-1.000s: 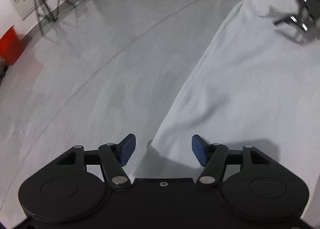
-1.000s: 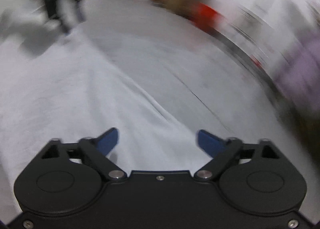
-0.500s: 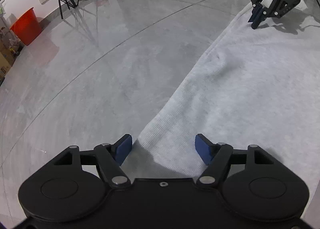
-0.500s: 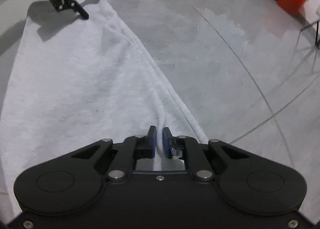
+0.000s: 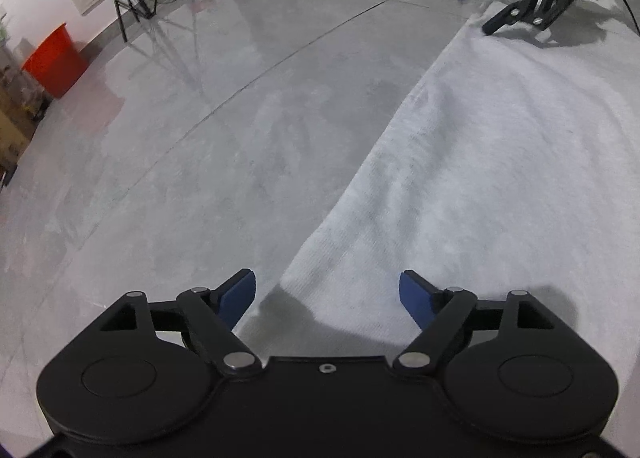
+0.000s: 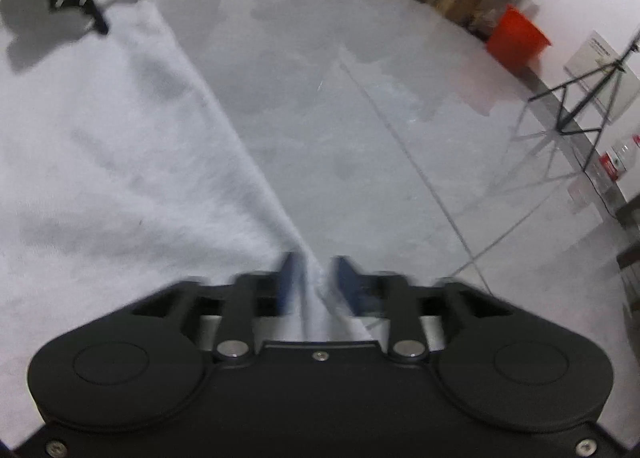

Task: Fold clothes
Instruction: 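Pull the fabric taut with the left gripper while the right gripper releases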

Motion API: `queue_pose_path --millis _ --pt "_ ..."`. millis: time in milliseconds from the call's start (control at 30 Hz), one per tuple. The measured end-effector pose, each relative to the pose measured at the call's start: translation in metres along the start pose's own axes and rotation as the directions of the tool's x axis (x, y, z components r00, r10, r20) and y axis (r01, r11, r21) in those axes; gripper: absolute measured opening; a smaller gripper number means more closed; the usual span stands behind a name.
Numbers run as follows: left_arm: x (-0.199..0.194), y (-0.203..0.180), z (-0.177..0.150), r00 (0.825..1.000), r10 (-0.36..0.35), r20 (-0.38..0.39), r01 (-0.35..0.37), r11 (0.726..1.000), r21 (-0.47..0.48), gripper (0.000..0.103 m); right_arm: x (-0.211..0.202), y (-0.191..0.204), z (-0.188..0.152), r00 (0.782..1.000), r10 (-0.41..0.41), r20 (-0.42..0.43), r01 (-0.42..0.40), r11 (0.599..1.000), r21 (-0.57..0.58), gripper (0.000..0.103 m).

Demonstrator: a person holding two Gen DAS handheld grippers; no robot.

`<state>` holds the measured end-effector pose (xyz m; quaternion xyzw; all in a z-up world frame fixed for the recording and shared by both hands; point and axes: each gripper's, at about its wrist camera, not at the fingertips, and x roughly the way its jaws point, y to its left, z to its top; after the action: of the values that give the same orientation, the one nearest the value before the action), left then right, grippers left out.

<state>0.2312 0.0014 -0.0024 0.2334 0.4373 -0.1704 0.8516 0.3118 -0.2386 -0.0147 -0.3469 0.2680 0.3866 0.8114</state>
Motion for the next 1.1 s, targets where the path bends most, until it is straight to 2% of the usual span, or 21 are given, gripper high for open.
queue_pose_path --millis 133,233,267,300,367,400,433,467,500,533,567,633,733,833,867,933,967,1000,1033,1067,1100 --pt "0.0 0.016 -0.008 0.999 0.036 -0.023 -0.038 0.998 -0.057 0.078 -0.03 0.004 0.013 0.997 0.015 0.082 -0.018 0.999 0.038 0.074" --pt "0.007 0.017 -0.01 0.998 0.043 -0.05 -0.046 0.997 -0.067 0.078 -0.035 0.031 0.028 0.991 0.067 0.119 -0.068 0.998 0.007 0.074" --pt "0.008 0.017 -0.01 0.998 0.032 -0.049 -0.036 0.997 -0.072 0.075 -0.035 0.038 0.032 0.989 0.082 0.125 -0.082 0.997 -0.004 0.074" --pt "0.009 0.016 -0.011 0.999 0.016 -0.043 -0.02 0.997 -0.077 0.067 -0.032 0.046 0.036 0.987 0.099 0.126 -0.098 0.995 -0.016 0.074" --pt "0.007 0.017 -0.013 0.999 -0.029 -0.031 0.026 0.995 -0.093 0.018 -0.019 0.066 0.05 0.983 0.134 0.127 -0.131 0.991 -0.037 0.073" --pt "0.005 0.017 -0.014 0.999 -0.023 -0.025 0.021 0.996 -0.088 0.009 -0.011 0.072 0.057 0.982 0.143 0.125 -0.139 0.99 -0.038 0.073" --pt "0.003 0.017 -0.016 1.0 0.003 -0.018 -0.004 0.997 -0.075 0.004 -0.005 0.076 0.062 0.981 0.147 0.125 -0.144 0.989 -0.036 0.072" --pt "-0.002 0.022 -0.019 1.0 0.01 0.003 -0.009 0.994 -0.106 0.004 0.001 0.078 0.068 0.981 0.145 0.13 -0.143 0.989 -0.03 0.071" --pt "-0.008 0.029 -0.023 0.999 -0.005 0.032 0.01 0.984 -0.18 0.004 0.008 0.081 0.074 0.981 0.139 0.137 -0.138 0.99 -0.017 0.065" --pt "-0.012 0.033 -0.026 0.999 -0.011 0.048 0.022 0.974 -0.224 0.003 0.019 0.084 0.082 0.981 0.131 0.143 -0.134 0.991 0.012 0.051" --pt "-0.015 0.033 -0.031 0.998 -0.005 0.055 0.018 0.97 -0.244 0.003 0.028 0.085 0.087 0.982 0.127 0.139 -0.135 0.99 0.044 0.043" --pt "-0.016 0.029 -0.036 0.999 0.005 0.043 0.005 0.971 -0.239 0.003 0.042 0.09 0.092 0.982 0.15 0.118 -0.158 0.986 0.061 0.037" --pt "-0.019 0.027 -0.043 0.999 0.03 0.033 -0.021 0.968 -0.251 0.003 0.047 0.093 0.095 0.977 0.169 0.127 -0.179 0.982 0.068 0.022" --pt "-0.02 0.031 -0.047 0.998 0.066 0.002 -0.062 0.953 -0.297 0.008 0.043 0.086 0.094 0.976 0.148 0.161 -0.168 0.979 0.116 0.021" --pt "-0.021 0.03 -0.046 0.997 0.077 -0.011 -0.076 0.952 -0.296 0.015 0.046 0.085 0.095 0.978 0.139 0.155 -0.161 0.978 0.134 0.021" --pt "-0.024 0.027 -0.044 0.995 0.096 -0.032 -0.101 0.952 -0.29 0.025 0.053 0.091 0.093 0.984 0.103 0.146 -0.125 0.981 0.151 0.032" --pt "-0.029 0.023 -0.043 0.993 0.114 -0.043 -0.122 0.951 -0.285 0.035 0.054 0.094 0.092 0.986 0.082 0.144 -0.104 0.982 0.157 0.035" --pt "-0.039 0.017 -0.043 0.989 0.14 -0.047 -0.148 0.947 -0.286 0.04 0.051 0.097 0.091 0.988 0.058 0.141 -0.081 0.983 0.163 0.044" --pt "-0.045 0.012 -0.043 0.987 0.152 -0.046 -0.159 0.945 -0.288 0.05 0.048 0.099 0.091 0.989 0.039 0.141 -0.062 0.984 0.166 0.057" --pt "-0.054 0.005 -0.047 0.983 0.177 -0.055 -0.186 0.933 -0.31 0.069 0.045 0.097 0.092 0.989 0.028 0.147 -0.052 0.985 0.165 0.064" --pt "-0.066 -0.002 -0.053 0.975 0.211 -0.071 -0.223 0.914 -0.34 0.077 0.036 0.096 0.093 0.986 0.012 0.167 -0.04 0.985 0.166 0.071"
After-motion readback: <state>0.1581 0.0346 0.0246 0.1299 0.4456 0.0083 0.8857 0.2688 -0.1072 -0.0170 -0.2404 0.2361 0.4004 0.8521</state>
